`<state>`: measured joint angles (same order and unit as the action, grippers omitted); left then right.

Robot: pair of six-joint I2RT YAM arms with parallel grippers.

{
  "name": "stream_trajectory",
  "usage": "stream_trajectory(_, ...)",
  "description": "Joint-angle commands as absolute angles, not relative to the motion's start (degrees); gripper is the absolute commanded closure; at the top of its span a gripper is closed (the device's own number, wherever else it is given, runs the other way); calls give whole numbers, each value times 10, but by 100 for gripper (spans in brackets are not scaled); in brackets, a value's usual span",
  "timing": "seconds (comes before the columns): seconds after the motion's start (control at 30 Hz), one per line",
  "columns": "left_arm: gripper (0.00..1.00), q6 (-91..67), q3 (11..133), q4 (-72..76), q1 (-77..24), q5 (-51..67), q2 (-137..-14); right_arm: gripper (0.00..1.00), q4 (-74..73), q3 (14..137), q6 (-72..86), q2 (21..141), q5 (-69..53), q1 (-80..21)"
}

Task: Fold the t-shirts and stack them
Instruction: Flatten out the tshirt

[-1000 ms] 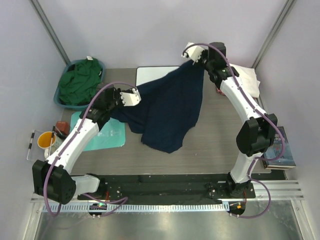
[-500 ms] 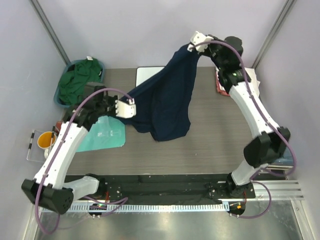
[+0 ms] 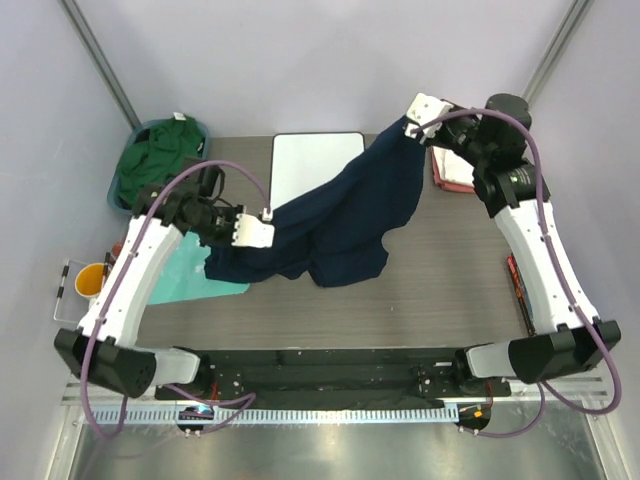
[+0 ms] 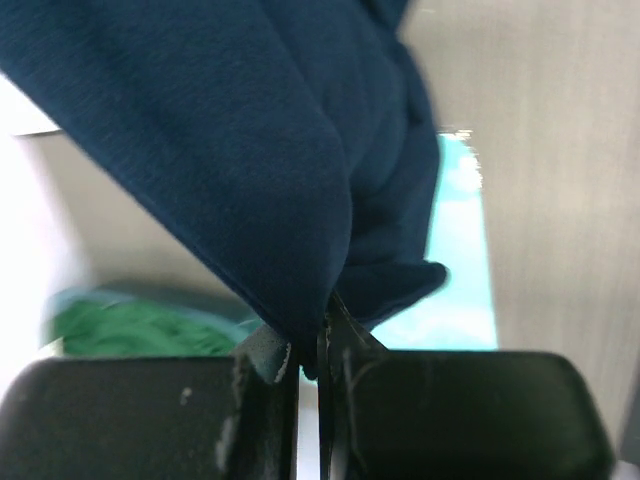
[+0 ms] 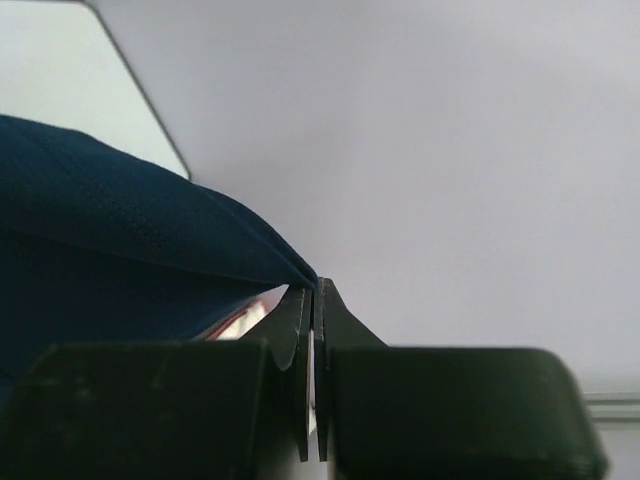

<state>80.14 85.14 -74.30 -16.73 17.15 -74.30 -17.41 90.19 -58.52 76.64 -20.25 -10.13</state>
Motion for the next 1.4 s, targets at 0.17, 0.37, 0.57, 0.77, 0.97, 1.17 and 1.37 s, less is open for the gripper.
stream_trajectory(0.17,100,754,720,-648,-165,114,-855,99,-178,860,-626,837,-163,-120)
stream_trajectory(0.37,99,669,654,-376,-176,33,-895,99,-154,804,-636,839,-143,-141)
stream_trajectory(0.57,50,632,602,-152,-199,-82,-882,99,-136,773,-639,847,-134,-156)
stream_trajectory(0.77,18,624,573,-108,-212,-104,-839,99,-128,764,-640,858,-132,-167)
stream_trajectory(0.97,18,671,542,-189,-212,-75,-771,99,-128,762,-641,860,-128,-169)
stream_trajectory(1.17,23,698,572,-455,-190,44,-715,99,-130,755,-648,858,-127,-170)
stream_trajectory(1.37,29,635,556,-527,-175,78,-710,99,-133,748,-644,854,-127,-170)
